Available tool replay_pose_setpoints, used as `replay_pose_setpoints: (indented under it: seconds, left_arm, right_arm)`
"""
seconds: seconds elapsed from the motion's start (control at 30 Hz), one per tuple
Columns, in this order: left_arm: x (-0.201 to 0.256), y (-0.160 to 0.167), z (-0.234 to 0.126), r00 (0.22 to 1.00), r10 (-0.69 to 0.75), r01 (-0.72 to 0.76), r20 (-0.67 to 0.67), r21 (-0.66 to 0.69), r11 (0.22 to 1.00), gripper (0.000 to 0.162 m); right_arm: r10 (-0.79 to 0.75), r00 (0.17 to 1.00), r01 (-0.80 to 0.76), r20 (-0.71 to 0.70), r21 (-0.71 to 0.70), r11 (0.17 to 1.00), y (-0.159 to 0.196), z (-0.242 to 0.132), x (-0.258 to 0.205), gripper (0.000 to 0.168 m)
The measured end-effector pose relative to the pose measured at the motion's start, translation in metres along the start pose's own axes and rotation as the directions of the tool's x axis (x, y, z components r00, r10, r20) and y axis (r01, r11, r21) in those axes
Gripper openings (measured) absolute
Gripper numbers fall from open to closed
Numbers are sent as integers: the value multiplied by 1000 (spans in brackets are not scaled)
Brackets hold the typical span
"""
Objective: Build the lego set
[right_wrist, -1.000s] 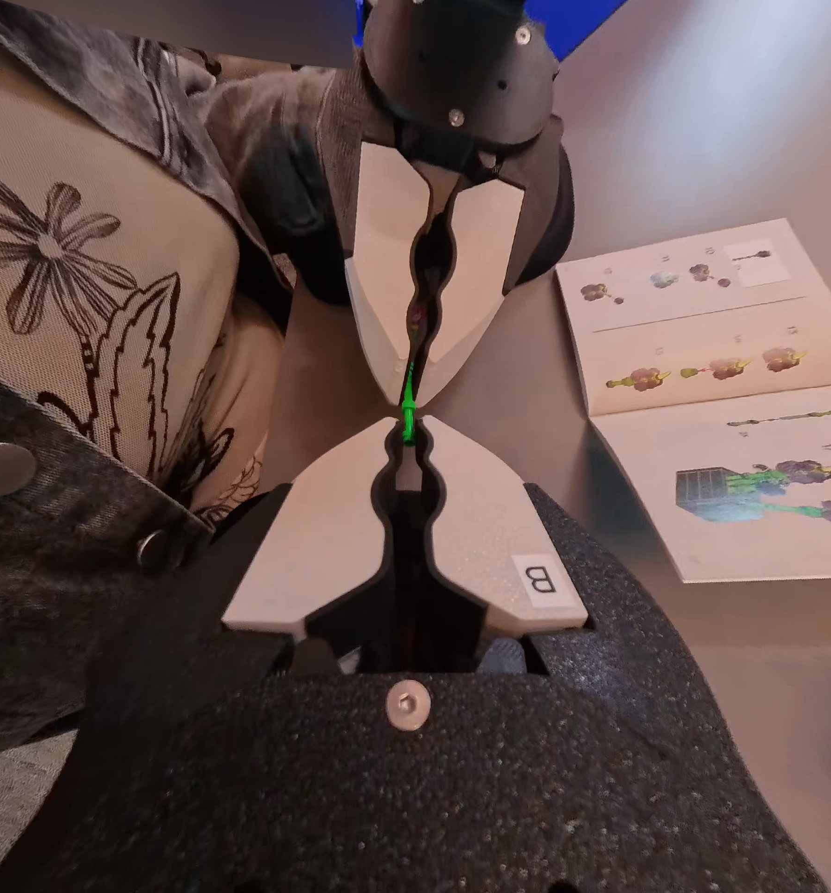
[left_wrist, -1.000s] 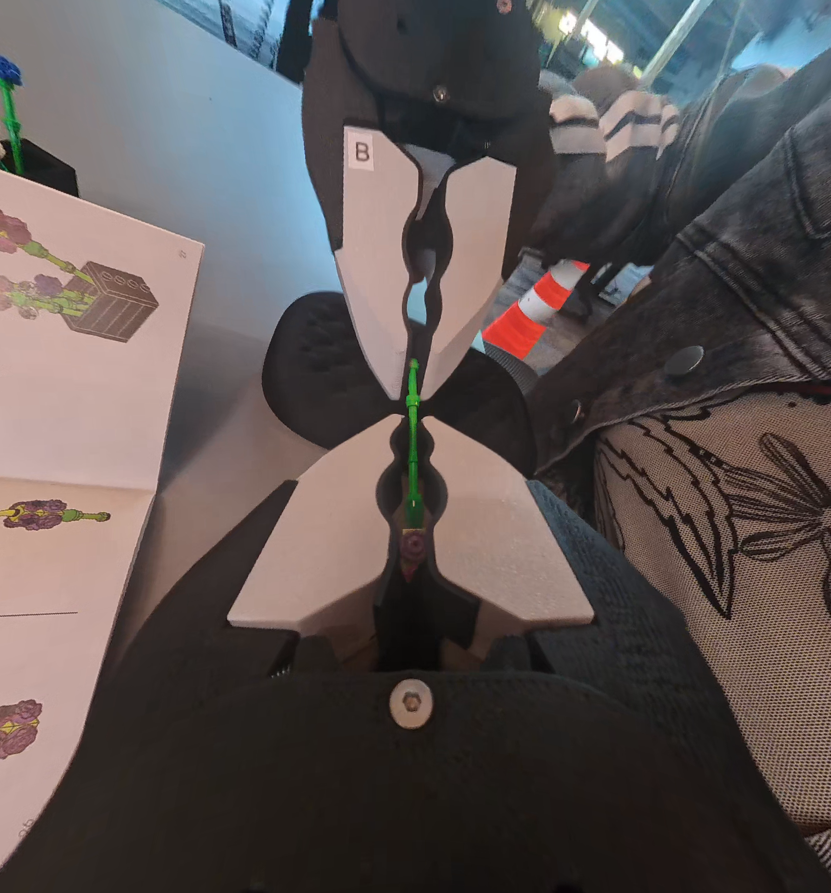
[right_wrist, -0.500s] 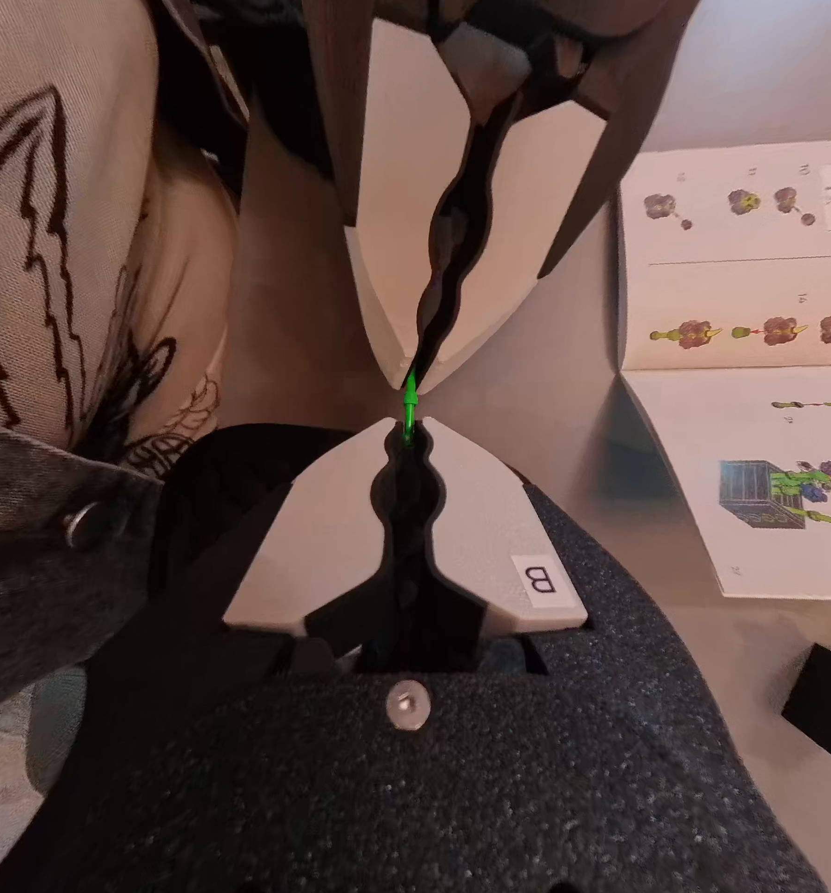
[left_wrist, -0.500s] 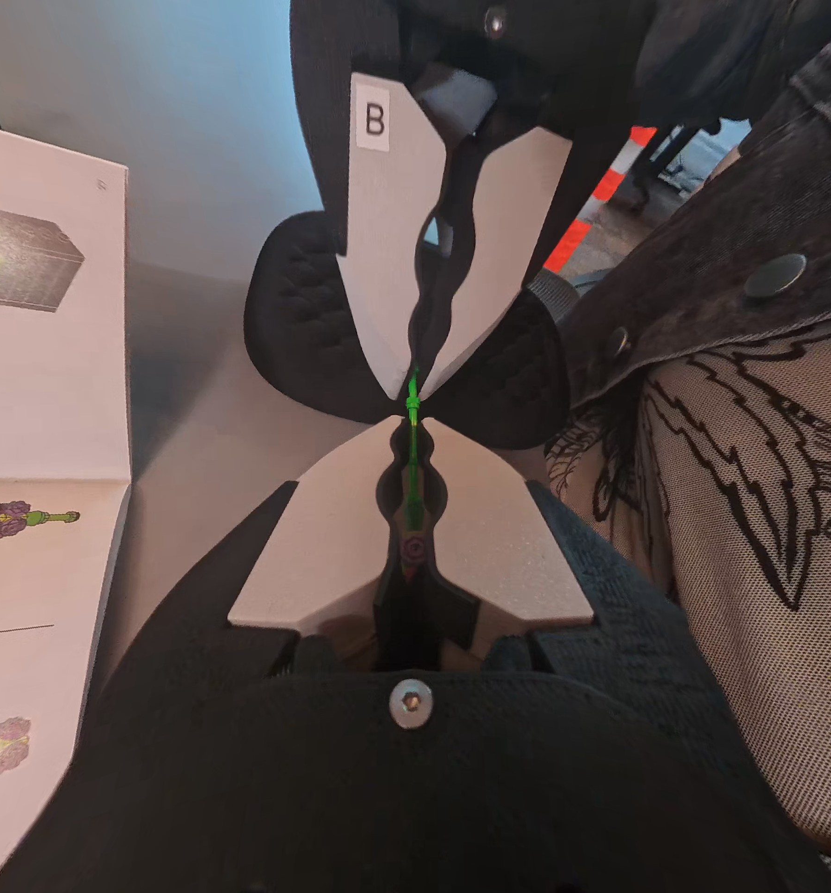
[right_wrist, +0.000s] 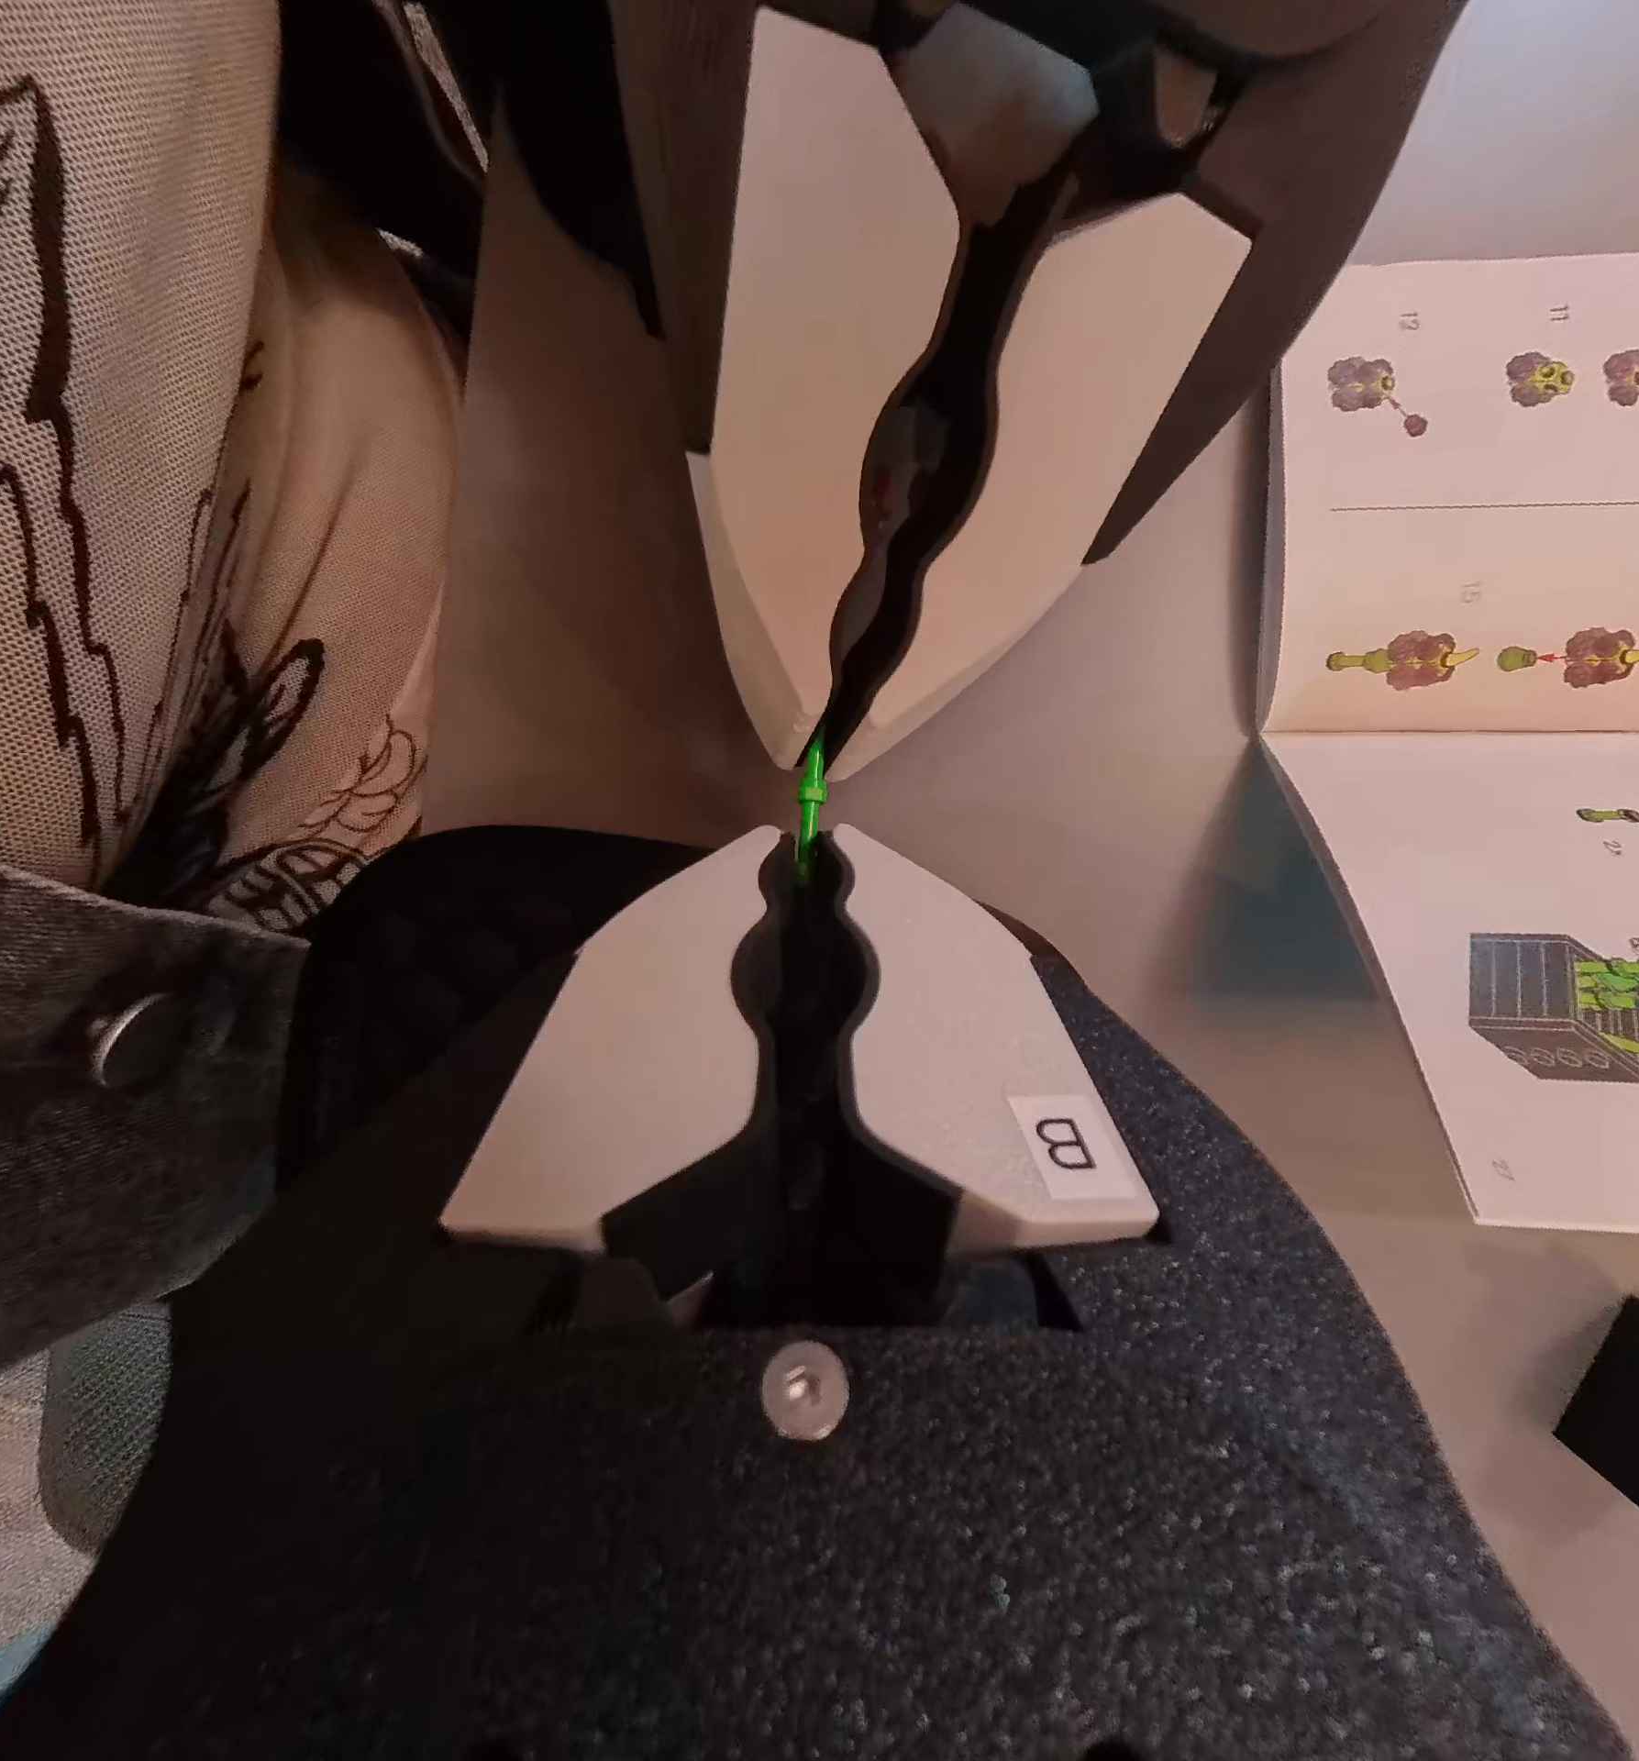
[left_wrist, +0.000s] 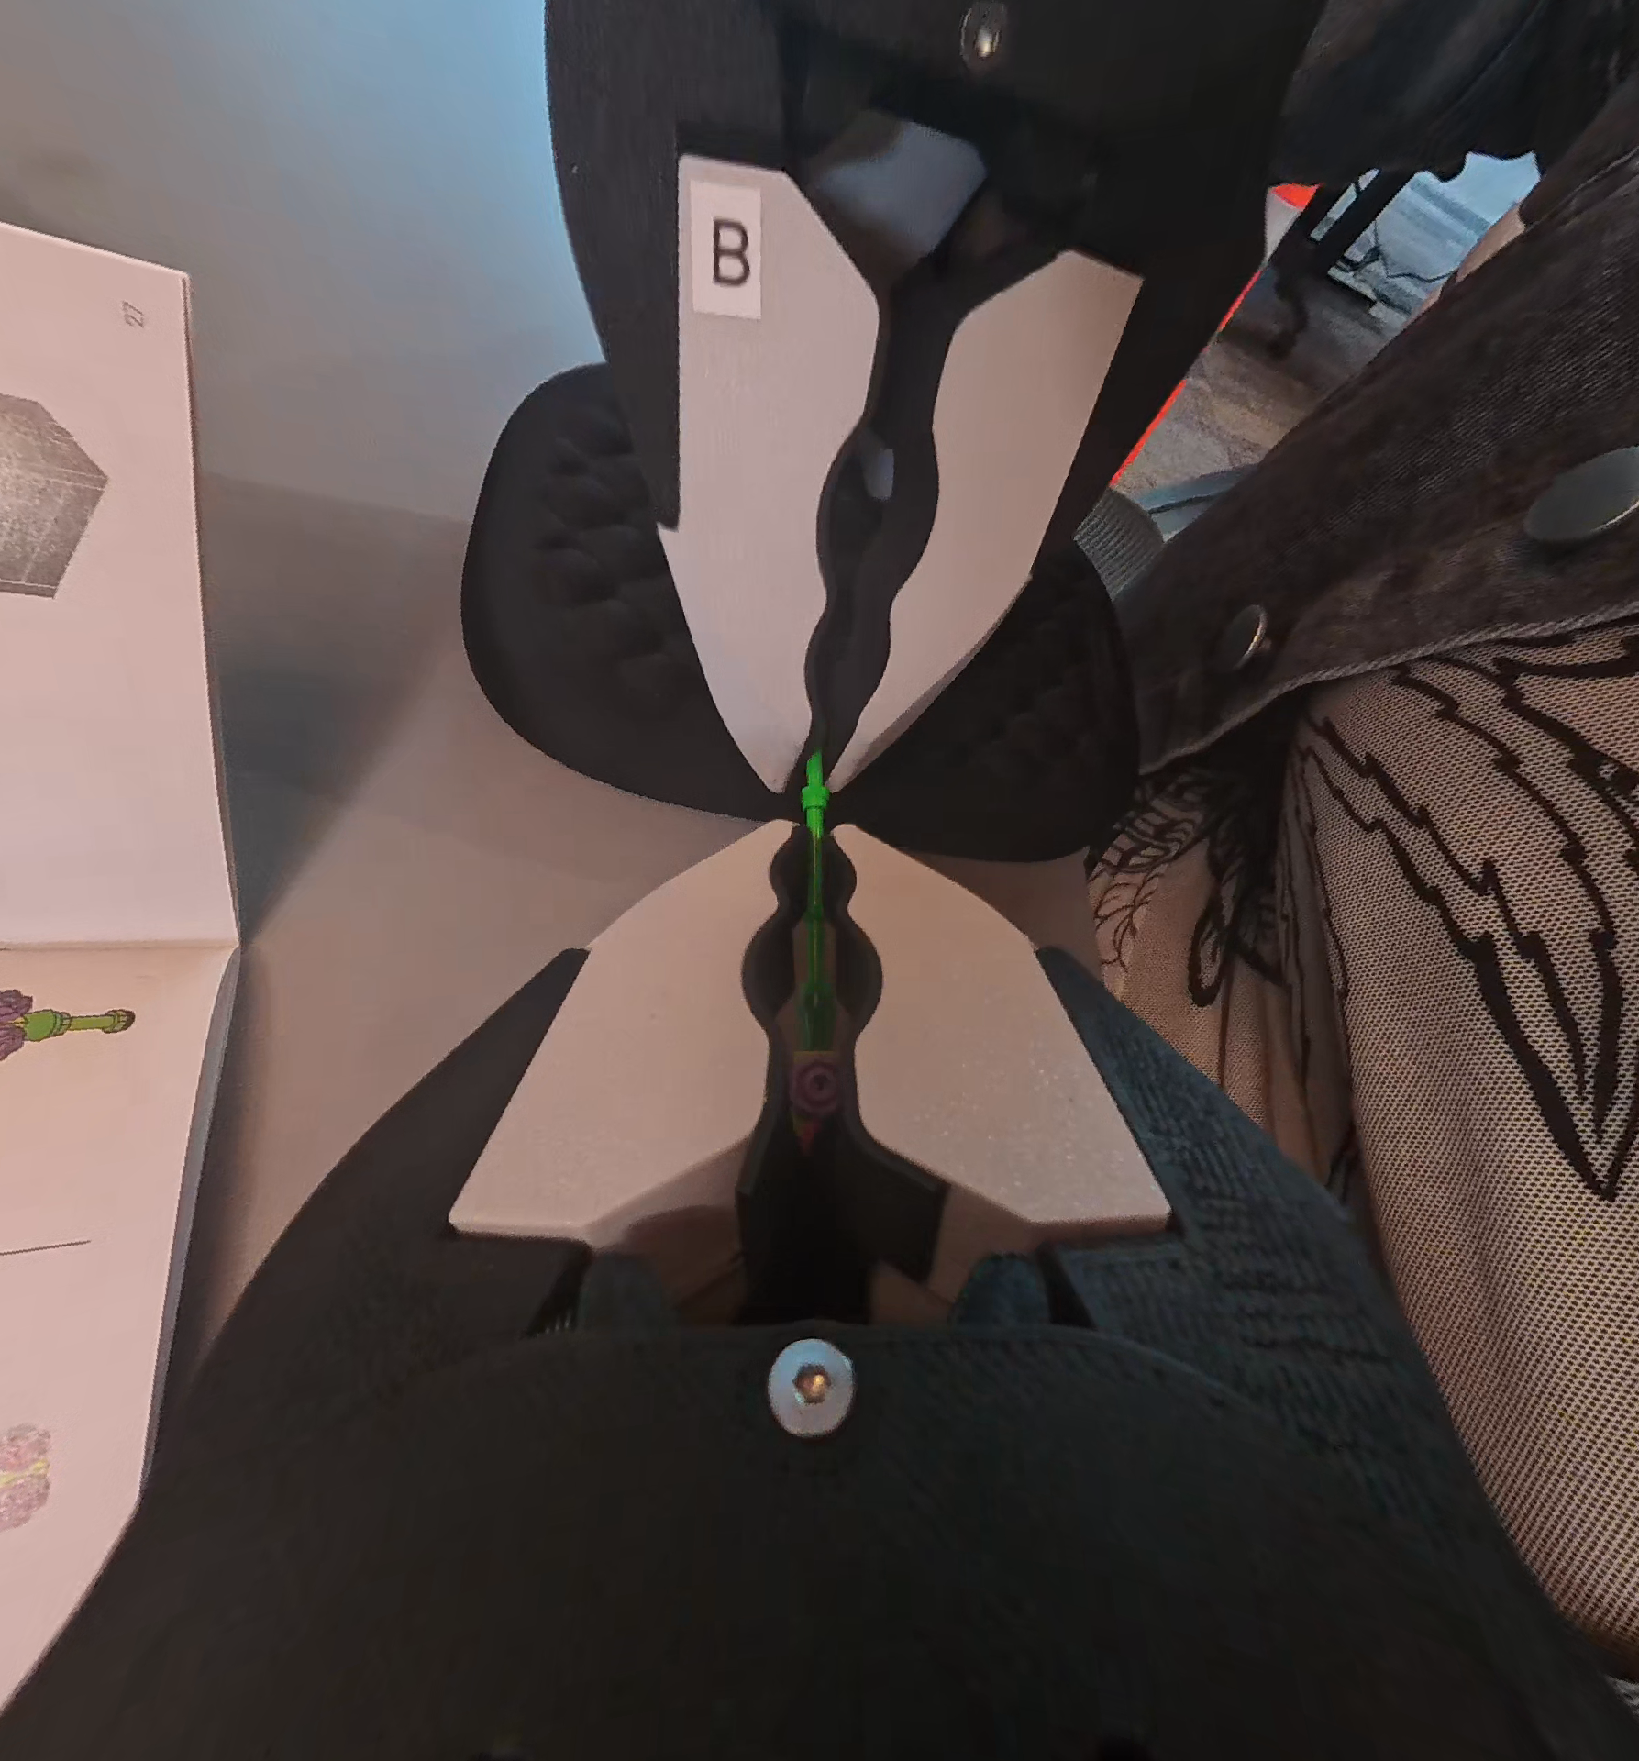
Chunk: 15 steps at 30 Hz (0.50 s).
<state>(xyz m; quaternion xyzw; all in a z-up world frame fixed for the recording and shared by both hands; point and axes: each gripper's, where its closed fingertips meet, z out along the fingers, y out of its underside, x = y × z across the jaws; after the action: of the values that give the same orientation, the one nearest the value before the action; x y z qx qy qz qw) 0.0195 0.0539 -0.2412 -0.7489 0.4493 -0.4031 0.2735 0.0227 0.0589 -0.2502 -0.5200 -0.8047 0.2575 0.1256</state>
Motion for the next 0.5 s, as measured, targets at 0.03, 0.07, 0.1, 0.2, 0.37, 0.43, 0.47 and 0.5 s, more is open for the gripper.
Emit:
replay_pose_setpoints:
  seconds: [0.03,0.07,0.1,0.2,0.37,0.43,0.47,0.5]
  left_arm:
    - [0,0,0,1000,2,-2,0,-1,1000,0]
    - [0,0,0,1000,3,-3,2,-1,1000,0]
    - [-1,0,0,1000,1,-1,5,1,1000,0]
    - [3,5,5,999,33,-34,-6,-48,998,1]
    - [2,-6,-3,1000,8,-7,-11,48,999,1]
    - [-1,-11,-6,1000,-13,13,-9,84,996,1]
    - [-4,-13,-8,999,-40,41,-5,101,994,2]
    - [-8,-16,-11,997,-75,74,3,126,989,1]
  right_arm:
    - [1,1000,-1,4,-1,1000,0,0,0,4]
    - [5,1000,-5,6,2,1000,0,0,0,3]
    - [6,1000,-6,2,7,1000,-1,-1,1,4]
    - [23,1000,-25,19,91,996,-19,-4,0,4]
    - [6,1000,-5,-31,39,999,-26,-15,6,5]
    - [45,997,-41,-58,71,997,-28,-19,13,7]
    - [91,993,-83,-69,111,990,-29,-24,19,18]
    - [148,986,-133,-82,167,977,-30,-30,27,25]
